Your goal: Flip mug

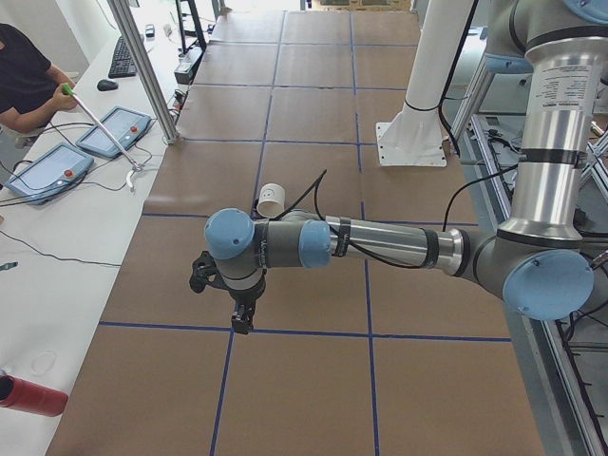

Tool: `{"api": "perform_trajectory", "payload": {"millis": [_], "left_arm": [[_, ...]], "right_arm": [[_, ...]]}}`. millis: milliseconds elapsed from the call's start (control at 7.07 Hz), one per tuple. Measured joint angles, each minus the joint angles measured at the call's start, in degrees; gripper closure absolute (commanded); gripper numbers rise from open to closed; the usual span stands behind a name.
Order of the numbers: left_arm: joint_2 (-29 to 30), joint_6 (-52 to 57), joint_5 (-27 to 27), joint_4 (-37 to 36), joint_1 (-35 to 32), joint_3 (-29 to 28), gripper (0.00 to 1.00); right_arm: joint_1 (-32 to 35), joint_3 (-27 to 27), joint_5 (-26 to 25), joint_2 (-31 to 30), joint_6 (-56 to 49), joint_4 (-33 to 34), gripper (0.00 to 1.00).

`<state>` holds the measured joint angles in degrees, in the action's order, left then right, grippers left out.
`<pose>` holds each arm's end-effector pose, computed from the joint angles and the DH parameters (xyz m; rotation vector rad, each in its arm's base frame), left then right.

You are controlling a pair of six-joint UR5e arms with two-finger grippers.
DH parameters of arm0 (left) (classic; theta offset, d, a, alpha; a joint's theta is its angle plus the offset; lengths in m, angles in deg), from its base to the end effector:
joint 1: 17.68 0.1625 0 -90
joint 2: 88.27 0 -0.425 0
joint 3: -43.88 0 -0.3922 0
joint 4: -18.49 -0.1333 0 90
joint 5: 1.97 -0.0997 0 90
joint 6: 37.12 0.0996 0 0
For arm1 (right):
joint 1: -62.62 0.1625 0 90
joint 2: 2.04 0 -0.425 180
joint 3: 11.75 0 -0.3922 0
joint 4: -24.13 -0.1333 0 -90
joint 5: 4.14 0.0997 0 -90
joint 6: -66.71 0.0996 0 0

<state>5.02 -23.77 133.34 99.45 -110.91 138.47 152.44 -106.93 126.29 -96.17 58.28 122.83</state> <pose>-0.0912 -0.5068 0.6051 0.0951 0.7862 0.1593 0.0673 -0.4505 0.6676 -0.0769 -0.7122 -0.0967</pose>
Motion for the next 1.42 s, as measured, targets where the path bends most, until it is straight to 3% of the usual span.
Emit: {"api": "perform_trajectory", "payload": {"millis": [849,1274,1415], "left_arm": [[-0.2,-3.6,-6.7,1.7,0.0,1.6,0.00],[-0.8,-12.0,5.9,10.3,5.2,2.0,0.00],[-0.9,-18.0,7.8,14.5,7.1,2.0,0.00]], "right_arm": [[0.0,0.0,0.0,0.0,0.0,0.0,0.00],[0.0,0.0,0.0,0.0,0.0,0.0,0.00],[0.0,0.0,0.0,0.0,0.0,0.0,0.00]]}}
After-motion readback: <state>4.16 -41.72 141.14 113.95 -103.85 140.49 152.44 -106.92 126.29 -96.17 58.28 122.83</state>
